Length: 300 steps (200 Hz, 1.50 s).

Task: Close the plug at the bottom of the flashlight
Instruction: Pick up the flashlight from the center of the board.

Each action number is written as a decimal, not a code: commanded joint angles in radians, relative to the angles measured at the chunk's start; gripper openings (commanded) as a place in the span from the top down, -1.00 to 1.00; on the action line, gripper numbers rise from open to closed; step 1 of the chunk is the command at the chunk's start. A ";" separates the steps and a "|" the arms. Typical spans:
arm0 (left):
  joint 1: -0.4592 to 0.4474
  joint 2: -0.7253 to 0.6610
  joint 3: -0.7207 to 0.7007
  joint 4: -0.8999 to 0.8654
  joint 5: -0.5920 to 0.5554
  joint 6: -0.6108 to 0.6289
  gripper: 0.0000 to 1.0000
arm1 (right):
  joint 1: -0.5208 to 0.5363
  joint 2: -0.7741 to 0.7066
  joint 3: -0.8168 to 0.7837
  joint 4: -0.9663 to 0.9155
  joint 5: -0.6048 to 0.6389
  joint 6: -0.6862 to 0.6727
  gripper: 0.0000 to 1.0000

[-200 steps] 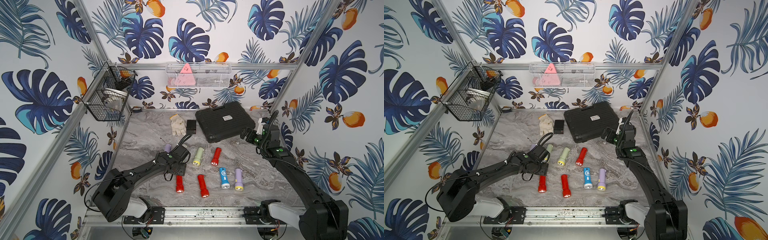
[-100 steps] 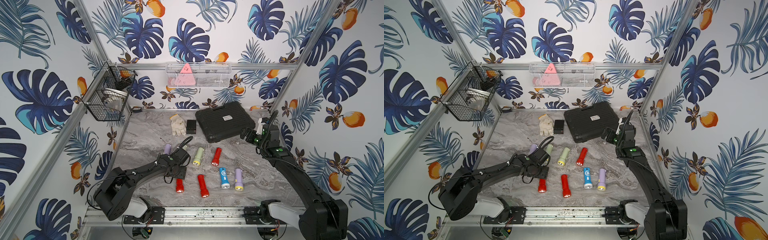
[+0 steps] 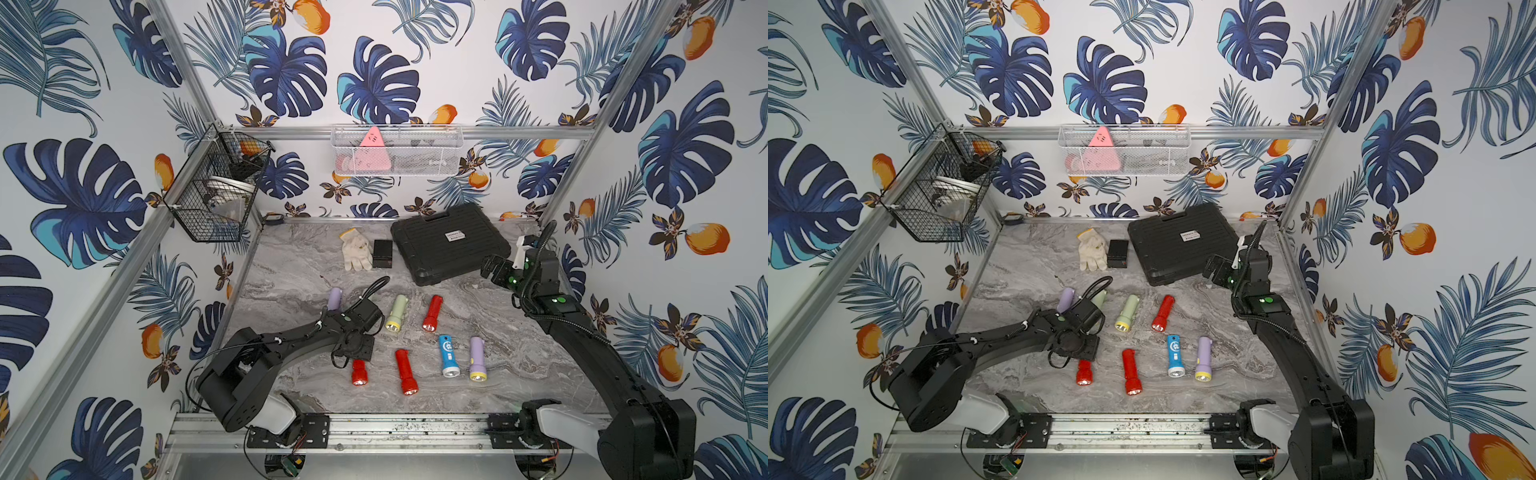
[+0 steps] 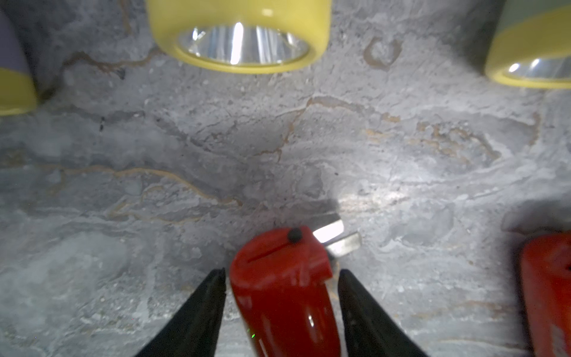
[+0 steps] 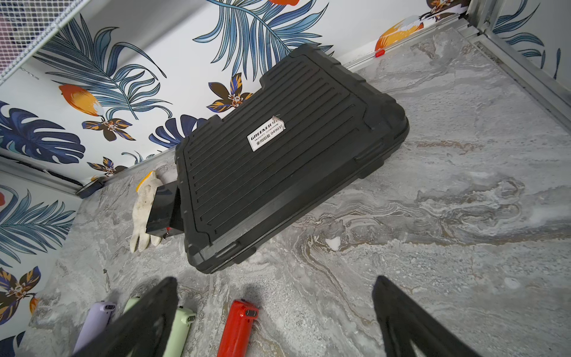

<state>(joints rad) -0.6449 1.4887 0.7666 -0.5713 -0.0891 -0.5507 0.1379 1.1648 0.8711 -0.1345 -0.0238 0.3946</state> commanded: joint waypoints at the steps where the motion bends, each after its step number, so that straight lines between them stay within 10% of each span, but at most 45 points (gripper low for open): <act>1: -0.002 0.014 0.003 0.007 0.000 -0.014 -0.18 | 0.000 -0.005 0.003 -0.005 0.010 -0.010 -1.00; 159: -0.007 -0.088 0.132 -0.016 0.019 0.034 1.00 | 0.000 0.002 0.012 -0.010 0.012 -0.017 -1.00; 242: -0.006 -0.175 0.243 0.203 0.153 0.235 1.00 | 0.000 0.068 0.087 -0.027 -0.066 0.001 -1.00; 300: -0.006 -0.254 0.103 0.623 0.198 0.349 1.00 | 0.000 0.106 0.164 0.034 -0.393 -0.021 -1.00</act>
<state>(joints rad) -0.6514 1.2671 0.9363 -0.2195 0.0776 -0.2817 0.1383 1.2491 0.9977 -0.1505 -0.2203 0.3840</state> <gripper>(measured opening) 0.386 0.999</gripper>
